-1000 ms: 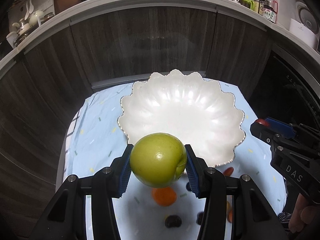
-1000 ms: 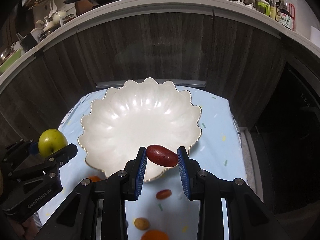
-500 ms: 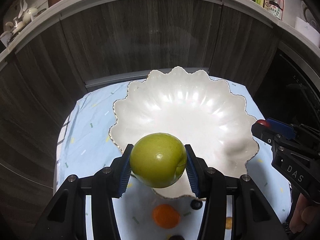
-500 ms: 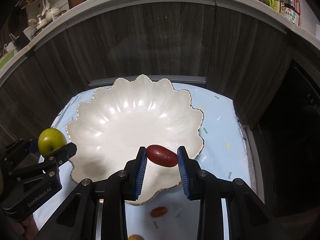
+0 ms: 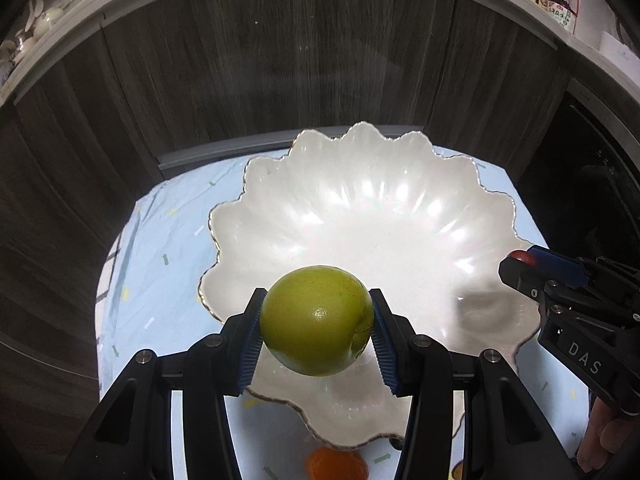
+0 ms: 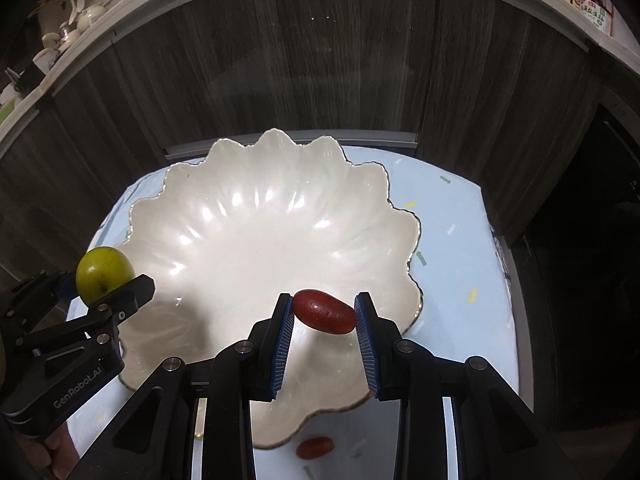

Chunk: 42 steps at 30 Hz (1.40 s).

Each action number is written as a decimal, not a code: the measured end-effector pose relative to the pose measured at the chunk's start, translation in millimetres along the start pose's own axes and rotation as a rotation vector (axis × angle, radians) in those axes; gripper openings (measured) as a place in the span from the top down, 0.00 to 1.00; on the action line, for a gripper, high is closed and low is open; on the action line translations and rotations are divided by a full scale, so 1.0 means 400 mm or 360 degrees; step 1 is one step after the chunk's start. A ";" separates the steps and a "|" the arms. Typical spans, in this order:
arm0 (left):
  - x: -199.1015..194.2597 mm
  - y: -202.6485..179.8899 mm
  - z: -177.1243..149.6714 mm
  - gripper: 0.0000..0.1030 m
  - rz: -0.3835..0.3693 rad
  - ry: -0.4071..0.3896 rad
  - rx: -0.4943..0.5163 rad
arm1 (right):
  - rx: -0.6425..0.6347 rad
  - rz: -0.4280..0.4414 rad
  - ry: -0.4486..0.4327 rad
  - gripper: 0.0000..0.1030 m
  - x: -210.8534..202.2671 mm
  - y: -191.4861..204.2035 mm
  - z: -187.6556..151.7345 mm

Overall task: Organize fruits
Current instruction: 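Lift the green apple and red date and carry both over the white bowl, then open the left gripper to drop the apple while the right gripper releases the date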

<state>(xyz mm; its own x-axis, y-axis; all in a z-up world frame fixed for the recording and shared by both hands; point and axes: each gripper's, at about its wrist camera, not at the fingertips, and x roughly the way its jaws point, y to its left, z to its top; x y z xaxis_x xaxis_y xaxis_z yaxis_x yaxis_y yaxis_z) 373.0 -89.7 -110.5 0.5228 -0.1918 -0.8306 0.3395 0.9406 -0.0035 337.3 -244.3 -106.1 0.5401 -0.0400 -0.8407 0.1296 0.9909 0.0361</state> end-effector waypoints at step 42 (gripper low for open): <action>-0.085 -0.021 0.006 0.10 0.0120 -0.0073 0.0000 | 0.0082 -0.0090 -0.0071 0.26 -0.062 -0.011 0.005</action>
<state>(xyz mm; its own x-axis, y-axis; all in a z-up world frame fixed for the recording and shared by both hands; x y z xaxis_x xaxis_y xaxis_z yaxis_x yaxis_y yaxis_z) 354.3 -91.7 -80.8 0.5821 -0.1328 -0.8022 0.2977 0.9529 0.0582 325.1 -248.0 -84.5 0.5671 -0.1024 -0.8172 0.2027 0.9791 0.0180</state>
